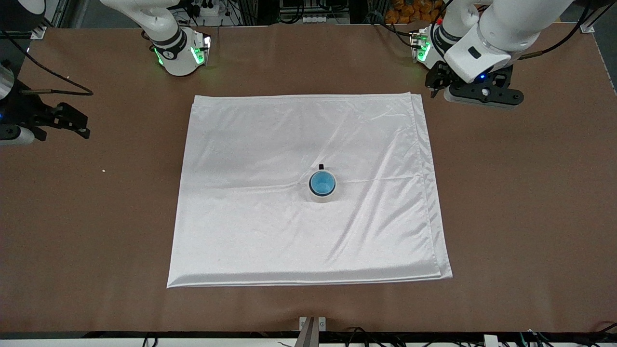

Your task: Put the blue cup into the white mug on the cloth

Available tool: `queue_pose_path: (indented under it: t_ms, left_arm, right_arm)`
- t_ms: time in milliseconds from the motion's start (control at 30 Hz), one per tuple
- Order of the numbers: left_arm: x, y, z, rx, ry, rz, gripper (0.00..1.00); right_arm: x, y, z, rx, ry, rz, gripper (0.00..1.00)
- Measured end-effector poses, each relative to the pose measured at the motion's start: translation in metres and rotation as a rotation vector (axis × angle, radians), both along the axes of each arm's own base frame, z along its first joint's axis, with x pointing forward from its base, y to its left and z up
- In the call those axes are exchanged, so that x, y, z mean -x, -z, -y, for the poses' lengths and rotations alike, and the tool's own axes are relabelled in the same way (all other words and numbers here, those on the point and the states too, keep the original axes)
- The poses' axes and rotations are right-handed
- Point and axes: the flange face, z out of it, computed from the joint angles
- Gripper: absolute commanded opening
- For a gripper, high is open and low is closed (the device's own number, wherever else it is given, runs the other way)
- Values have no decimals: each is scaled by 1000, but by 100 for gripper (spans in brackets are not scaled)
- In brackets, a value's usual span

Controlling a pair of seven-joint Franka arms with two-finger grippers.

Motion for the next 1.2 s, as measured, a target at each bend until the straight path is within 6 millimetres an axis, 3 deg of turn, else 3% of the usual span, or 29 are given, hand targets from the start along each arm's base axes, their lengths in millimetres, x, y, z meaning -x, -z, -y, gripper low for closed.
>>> queue_pose_path:
  t_ms: [167,667,1200]
  left_arm:
    - [-3,0,-8,2,-15,0,100]
    - [-28,3,-79,14,-95,-11,100]
    - [-49,5,-99,-10,-129,9,100]
  right_arm:
    - [0,0,0,0,0,2,100]
    - [0,0,0,0,0,3,100]
    - [0,0,0,0,0,3,100]
